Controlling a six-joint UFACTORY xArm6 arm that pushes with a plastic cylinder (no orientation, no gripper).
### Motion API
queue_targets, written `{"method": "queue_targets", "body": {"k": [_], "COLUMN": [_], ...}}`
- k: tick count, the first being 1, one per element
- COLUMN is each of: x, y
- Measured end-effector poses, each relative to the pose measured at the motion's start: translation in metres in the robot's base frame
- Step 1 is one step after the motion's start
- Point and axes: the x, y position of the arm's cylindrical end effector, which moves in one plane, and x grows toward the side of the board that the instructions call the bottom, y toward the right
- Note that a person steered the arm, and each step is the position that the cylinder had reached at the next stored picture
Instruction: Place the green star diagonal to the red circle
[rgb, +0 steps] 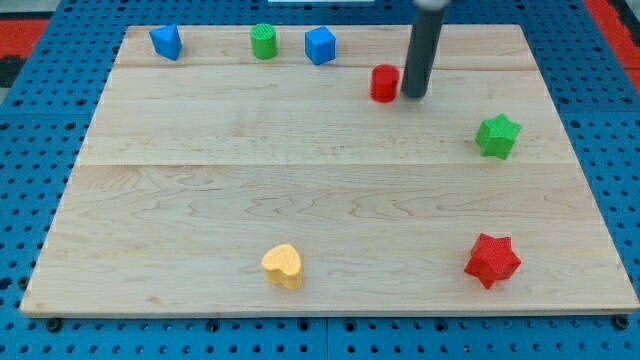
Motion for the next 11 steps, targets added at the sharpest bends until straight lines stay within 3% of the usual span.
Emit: {"method": "queue_targets", "body": {"k": [1, 2, 4, 5, 6, 8, 11], "x": [0.083, 0.075, -0.055, -0.098, -0.057, -0.123, -0.110], "y": [0.012, 0.119, 0.129, 0.097, 0.110, 0.065, 0.088]}}
